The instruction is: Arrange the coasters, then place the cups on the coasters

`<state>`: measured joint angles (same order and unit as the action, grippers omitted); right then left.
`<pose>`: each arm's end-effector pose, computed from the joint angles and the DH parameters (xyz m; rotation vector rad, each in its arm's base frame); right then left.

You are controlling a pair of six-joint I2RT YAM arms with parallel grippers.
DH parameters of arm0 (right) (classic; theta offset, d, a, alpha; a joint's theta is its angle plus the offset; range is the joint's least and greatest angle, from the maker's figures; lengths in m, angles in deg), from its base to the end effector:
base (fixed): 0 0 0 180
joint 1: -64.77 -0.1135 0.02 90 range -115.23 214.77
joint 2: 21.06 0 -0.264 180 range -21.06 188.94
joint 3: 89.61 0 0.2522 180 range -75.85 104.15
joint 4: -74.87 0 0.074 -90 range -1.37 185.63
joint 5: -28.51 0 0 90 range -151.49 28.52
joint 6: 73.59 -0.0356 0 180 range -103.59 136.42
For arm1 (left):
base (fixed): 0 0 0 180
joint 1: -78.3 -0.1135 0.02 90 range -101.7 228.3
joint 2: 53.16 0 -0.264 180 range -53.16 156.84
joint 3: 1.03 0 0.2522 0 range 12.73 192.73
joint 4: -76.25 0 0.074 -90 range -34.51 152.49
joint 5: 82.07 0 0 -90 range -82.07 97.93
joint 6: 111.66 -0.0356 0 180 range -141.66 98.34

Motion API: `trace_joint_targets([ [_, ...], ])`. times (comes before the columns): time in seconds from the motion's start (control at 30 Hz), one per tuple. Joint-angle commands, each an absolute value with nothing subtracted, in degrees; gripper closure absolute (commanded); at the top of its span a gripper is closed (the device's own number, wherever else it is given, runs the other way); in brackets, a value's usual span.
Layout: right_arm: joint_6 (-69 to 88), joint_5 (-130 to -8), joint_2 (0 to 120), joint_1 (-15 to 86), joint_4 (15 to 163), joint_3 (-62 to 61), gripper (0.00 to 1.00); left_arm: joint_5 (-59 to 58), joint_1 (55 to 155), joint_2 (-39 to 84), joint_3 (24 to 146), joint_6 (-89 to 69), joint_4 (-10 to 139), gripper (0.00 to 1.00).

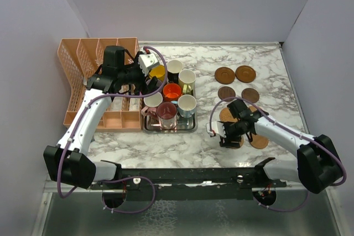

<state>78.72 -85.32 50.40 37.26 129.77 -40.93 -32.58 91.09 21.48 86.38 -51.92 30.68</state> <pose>0.1630 0.1011 0.1620 -2.0053 1.9220 0.4695 0.2689 -0.0848 0.3691 1.1085 1.7135 -0.5641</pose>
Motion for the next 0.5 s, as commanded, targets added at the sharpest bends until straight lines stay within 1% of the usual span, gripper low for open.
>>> trace_joint_targets([
  [0.0,77.73,-88.74,49.6,38.22,133.61,-38.0,0.37,-33.19,90.85,20.16,85.93,-53.11,31.22,0.12],
  [0.13,76.43,-92.04,49.83,41.66,132.24,-35.25,0.35,-32.86,90.86,19.9,85.77,-53.34,31.22,0.12],
  [0.3,72.8,-95.23,53.7,48.62,128.44,-31.76,0.35,-32.77,90.82,19.58,85.29,-53.47,31.23,0.12],
  [0.37,70.05,-95.45,55.44,51.01,126.01,-30.57,0.35,-32.85,90.84,19.45,85.25,-53.2,31.26,0.12],
  [0.47,67.01,-92.84,58.33,51.75,122.76,-29.61,0.37,-32.49,90.81,19.29,85.24,-52.32,31.61,0.12],
])
